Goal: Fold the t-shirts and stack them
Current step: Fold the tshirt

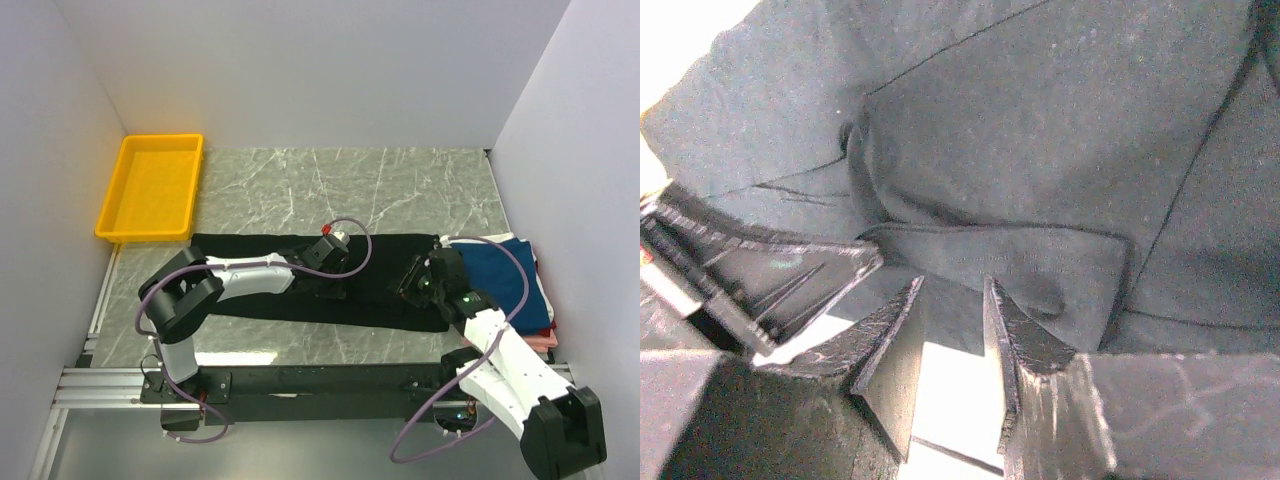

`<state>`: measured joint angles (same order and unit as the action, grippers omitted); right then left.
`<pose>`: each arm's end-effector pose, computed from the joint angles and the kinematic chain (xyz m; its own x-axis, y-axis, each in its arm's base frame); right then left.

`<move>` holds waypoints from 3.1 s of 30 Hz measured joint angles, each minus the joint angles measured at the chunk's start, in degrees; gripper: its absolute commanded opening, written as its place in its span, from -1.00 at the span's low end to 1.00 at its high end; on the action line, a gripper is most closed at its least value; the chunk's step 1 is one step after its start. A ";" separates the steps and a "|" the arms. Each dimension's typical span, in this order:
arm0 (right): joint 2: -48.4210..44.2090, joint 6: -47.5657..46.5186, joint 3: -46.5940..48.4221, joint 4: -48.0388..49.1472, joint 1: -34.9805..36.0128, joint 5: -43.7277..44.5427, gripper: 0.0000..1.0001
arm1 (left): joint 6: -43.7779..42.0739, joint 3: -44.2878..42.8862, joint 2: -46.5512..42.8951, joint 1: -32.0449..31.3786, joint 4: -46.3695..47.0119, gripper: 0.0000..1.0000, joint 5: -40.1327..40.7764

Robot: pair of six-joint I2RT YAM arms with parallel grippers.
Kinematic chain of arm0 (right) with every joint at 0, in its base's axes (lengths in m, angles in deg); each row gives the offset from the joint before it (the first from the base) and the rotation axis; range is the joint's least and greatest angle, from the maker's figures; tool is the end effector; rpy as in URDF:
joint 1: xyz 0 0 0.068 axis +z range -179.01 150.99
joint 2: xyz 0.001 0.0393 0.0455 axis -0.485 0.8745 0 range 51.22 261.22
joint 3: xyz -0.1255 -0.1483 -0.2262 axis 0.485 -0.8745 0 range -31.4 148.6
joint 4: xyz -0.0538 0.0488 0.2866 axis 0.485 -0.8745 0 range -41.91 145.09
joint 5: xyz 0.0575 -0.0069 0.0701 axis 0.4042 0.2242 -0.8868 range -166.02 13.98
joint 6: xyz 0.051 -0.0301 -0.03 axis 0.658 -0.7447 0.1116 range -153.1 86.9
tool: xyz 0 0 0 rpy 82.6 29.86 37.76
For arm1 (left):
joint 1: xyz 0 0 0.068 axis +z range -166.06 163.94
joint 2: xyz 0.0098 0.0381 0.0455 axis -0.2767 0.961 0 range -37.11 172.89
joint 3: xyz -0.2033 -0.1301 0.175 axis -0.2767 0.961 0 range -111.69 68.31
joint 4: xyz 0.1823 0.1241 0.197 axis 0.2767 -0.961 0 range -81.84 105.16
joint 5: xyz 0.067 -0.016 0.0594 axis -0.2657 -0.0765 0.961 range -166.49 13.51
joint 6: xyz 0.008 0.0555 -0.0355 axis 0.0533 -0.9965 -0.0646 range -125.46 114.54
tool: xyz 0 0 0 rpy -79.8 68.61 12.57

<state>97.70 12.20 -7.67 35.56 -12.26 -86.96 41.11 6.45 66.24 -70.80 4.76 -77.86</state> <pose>0.1845 0.0659 0.1859 -0.7498 0.5032 -0.4297 0.1643 0.7706 0.6157 0.2388 -0.3400 0.1547 -0.9112 0.0313 -0.4108 0.2373 0.8550 -0.4612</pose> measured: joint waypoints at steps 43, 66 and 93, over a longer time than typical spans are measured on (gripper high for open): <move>18.05 -0.17 8.92 0.94 9.46 10.64 -0.24 | -2.40 11.41 -16.61 7.91 -6.51 -0.66 4.44; 50.36 -2.67 30.32 3.21 4.90 8.98 -0.25 | 0.87 15.28 -13.84 8.66 -8.74 -0.84 14.75; 88.19 -9.27 87.65 -17.05 4.59 -3.28 -0.22 | 16.83 8.35 -5.33 -3.54 -1.53 -0.78 3.26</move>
<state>185.89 2.93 79.97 18.51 -7.67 -90.24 57.94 14.80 60.91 -74.34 3.23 -74.60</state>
